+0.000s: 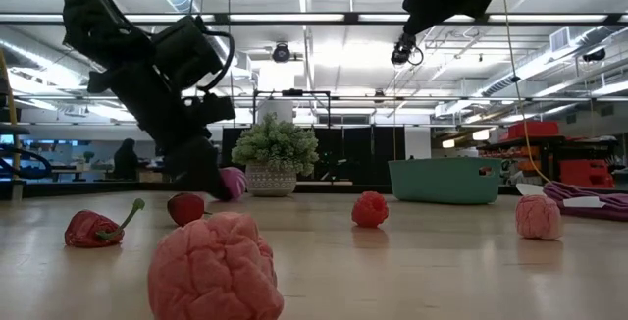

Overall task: Pick and placing Produce into tupperware
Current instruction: Put the violet onion into the blue bin

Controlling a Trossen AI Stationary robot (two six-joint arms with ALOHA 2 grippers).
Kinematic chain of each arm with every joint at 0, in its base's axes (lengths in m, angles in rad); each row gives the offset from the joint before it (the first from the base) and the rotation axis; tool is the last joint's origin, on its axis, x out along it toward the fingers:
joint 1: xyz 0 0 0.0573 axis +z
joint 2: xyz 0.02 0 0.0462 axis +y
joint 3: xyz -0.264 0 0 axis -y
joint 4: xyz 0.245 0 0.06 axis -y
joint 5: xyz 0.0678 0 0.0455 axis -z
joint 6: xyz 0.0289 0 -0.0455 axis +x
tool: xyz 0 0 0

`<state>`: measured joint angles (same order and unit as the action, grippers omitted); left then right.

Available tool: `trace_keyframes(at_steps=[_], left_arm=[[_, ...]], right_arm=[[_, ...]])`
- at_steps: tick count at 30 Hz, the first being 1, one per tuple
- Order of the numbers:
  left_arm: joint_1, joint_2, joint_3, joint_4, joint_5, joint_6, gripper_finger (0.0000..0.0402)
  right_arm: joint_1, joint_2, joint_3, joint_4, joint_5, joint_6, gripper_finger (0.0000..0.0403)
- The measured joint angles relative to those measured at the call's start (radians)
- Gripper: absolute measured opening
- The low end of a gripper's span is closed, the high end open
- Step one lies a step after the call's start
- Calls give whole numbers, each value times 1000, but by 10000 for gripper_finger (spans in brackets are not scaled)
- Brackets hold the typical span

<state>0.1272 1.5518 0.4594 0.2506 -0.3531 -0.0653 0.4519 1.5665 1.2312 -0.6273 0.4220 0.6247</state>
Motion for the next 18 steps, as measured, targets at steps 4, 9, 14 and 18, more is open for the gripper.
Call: trace_keyframes(at_steps=[4, 9, 14, 18], left_arm=[[0, 3, -1, 33, 0, 12, 262], [0, 3, -1, 35, 0, -3, 261], [-4, 2, -1, 35, 1, -28, 254], [-26, -3, -1, 52, 3, -46, 259]], right_arm=[[0, 0, 0, 0, 0, 0, 199], [0, 0, 0, 0, 0, 0, 199], [0, 0, 0, 0, 0, 0, 199], [0, 0, 0, 0, 4, 1, 199]])
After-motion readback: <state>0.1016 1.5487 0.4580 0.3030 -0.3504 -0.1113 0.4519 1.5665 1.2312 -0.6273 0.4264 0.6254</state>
